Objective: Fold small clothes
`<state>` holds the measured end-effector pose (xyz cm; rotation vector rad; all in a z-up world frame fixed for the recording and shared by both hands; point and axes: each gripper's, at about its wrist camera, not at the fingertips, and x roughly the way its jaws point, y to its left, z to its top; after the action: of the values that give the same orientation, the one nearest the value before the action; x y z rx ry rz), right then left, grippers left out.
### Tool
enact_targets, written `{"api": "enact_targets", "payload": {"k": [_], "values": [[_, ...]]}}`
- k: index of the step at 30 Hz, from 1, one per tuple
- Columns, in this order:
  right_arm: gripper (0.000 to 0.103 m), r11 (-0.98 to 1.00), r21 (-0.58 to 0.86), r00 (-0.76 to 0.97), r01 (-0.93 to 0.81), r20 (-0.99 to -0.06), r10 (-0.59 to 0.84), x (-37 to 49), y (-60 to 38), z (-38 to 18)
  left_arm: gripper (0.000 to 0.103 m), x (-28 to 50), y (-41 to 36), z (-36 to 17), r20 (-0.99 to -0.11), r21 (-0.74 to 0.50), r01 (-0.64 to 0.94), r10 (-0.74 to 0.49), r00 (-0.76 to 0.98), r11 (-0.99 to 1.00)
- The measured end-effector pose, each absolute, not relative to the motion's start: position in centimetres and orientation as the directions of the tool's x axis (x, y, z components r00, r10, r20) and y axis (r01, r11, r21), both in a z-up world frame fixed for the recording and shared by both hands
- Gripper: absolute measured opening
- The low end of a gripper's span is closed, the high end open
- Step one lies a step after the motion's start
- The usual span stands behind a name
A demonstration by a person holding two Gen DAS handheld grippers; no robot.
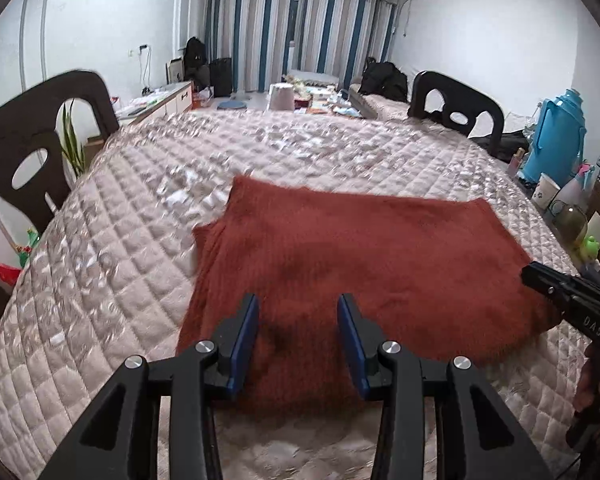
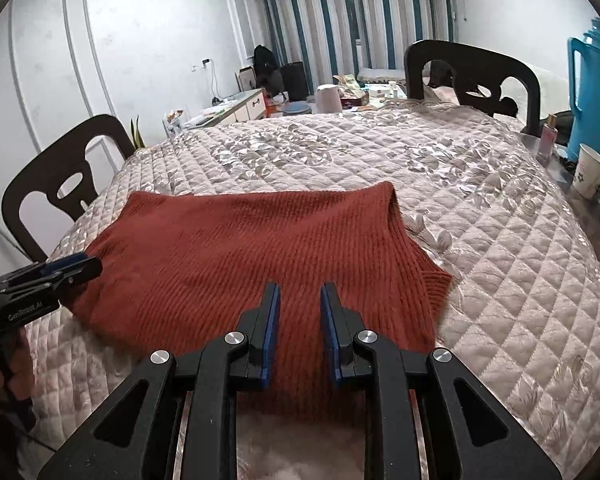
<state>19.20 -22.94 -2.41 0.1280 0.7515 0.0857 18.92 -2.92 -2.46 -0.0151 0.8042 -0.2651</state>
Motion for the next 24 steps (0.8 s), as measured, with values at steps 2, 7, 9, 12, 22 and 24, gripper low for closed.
{"api": "enact_targets", "payload": {"k": [2, 7, 9, 12, 22, 24], "values": [[0.021, 0.990, 0.141, 0.709, -0.002, -0.698, 0.101, 19.5, -23.7, -3.2, 0.044, 19.1, -2.6, -3.1, -0.718, -0.130, 0.221, -0.246, 0.651, 0.966], [0.021, 0.986, 0.165, 0.708, 0.007, -0.697, 0.111, 19.2, -24.2, -2.8, 0.045, 18.3, -2.4, -2.8, -0.712, -0.140, 0.225, -0.256, 0.653, 0.964], [0.021, 0.988, 0.157, 0.715, -0.010, -0.690, 0.117, 18.8, -23.6, -2.4, 0.045, 17.8, -2.2, -2.7, -0.713, -0.141, 0.225, -0.256, 0.653, 0.964], [0.021, 0.987, 0.156, 0.723, -0.042, -0.677, 0.138, 18.1, -22.6, -1.8, 0.045, 17.1, -1.8, -2.5, -0.711, -0.148, 0.218, -0.257, 0.655, 0.965], [0.021, 0.968, 0.140, 0.699, -0.208, -0.671, 0.247, 17.6, -17.6, -1.6, 0.047, 14.9, 1.2, -5.2, -0.722, -0.400, 0.170, -0.424, 0.546, 0.901], [0.021, 0.966, 0.126, 0.692, -0.227, -0.677, 0.251, 18.0, -16.7, -1.8, 0.048, 14.9, 1.6, -5.5, -0.703, -0.436, 0.155, -0.443, 0.556, 0.887]]}}
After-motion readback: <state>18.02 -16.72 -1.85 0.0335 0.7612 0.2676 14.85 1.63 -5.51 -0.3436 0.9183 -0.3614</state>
